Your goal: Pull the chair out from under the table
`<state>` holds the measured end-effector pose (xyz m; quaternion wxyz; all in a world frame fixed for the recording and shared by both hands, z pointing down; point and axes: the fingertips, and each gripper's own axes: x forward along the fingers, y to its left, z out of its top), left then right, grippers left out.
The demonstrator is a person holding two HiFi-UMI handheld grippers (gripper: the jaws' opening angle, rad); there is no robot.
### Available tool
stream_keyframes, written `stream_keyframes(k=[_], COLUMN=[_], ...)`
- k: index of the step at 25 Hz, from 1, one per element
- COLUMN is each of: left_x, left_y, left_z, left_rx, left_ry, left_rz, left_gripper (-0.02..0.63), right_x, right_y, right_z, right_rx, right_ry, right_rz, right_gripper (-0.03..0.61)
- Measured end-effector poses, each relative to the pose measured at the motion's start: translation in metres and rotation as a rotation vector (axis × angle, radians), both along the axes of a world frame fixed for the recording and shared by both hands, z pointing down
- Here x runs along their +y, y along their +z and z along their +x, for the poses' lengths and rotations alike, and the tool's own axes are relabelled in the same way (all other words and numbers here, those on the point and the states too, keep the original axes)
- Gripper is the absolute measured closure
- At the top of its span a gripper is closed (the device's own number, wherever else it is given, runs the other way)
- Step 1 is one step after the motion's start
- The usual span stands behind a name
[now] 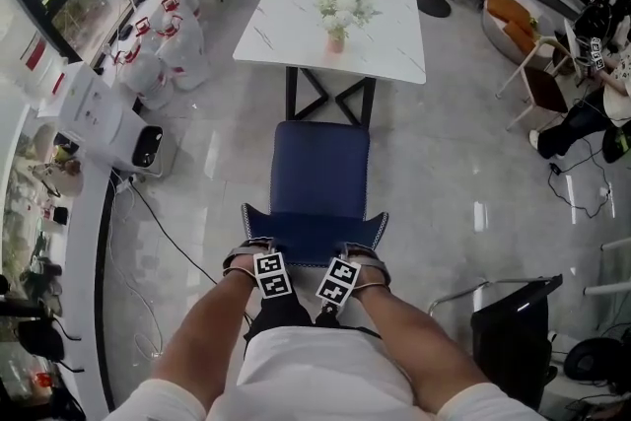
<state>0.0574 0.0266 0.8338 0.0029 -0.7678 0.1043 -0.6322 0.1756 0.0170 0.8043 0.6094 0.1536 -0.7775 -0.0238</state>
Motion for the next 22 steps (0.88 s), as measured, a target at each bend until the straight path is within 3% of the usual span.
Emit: stream_keyframes(k=[22], left_x=[0.028], left_y=[-0.031], left_z=[-0.015], left_rx=[0.02], left_ry=[-0.017], left_rz=[-0.051], left_gripper=[0.506], right_x=[0.032], right_y=[-0.033], right_z=[-0.02], right_rx=[-0.019], right_ry=[0.03], right_rz=[-0.016], right_gripper=[0.442])
